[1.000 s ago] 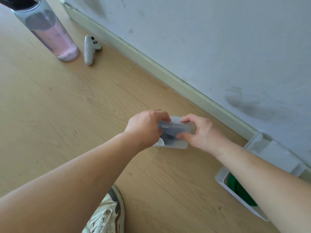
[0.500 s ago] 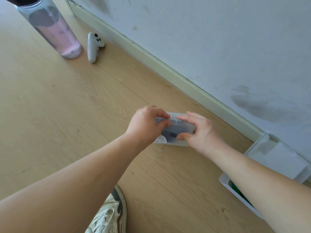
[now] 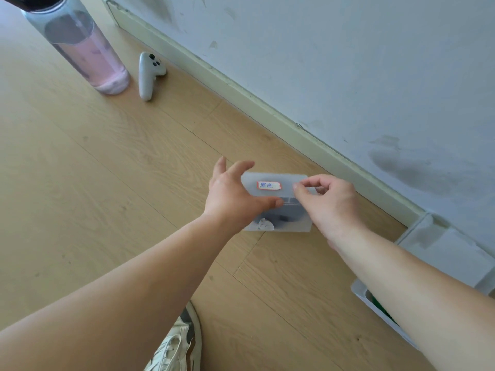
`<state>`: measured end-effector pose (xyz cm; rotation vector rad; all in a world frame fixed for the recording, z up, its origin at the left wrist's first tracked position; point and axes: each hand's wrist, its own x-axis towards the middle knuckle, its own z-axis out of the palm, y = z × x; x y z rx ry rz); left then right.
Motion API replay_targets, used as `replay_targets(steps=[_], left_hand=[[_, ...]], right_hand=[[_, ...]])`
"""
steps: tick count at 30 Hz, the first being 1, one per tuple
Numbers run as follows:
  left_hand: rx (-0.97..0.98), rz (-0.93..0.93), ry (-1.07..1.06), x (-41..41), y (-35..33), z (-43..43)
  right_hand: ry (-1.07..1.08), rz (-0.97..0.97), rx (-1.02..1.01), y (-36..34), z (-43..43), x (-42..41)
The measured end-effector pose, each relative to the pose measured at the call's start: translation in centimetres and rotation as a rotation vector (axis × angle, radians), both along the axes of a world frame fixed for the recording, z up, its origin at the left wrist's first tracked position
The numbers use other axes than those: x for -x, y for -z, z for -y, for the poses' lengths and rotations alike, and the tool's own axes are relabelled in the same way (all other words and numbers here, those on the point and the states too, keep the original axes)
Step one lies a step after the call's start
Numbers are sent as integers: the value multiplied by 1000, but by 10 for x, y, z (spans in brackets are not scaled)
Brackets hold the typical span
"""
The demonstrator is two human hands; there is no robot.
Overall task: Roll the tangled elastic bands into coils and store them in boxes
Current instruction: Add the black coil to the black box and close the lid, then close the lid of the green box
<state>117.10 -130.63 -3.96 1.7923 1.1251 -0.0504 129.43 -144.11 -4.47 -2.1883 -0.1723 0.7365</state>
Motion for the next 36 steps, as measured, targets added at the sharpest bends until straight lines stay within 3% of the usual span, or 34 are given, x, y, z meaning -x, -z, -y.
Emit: replay_targets(steps=[3,6,17,22,24,32,36], left_hand=[[17,-46,-3,6,4,10],[3,39,15,10,11,9],[-245,51,215,3,33,12],[-492,110,246,11,35,12],[-591,141,331,19,38,19],[-734,159,442,-1,55,7],[-664,-4,553,-32,39,-7]], right_hand=[[-53,27,-15,-1,3,6],[-171,52,1,3,7,12],[-301,90,122,22,18,17],[-516,564,260,28,20,11],[-644,646,270,34,24,13],[-664,569,368,36,27,1],[-674,503,490,28,17,-15]])
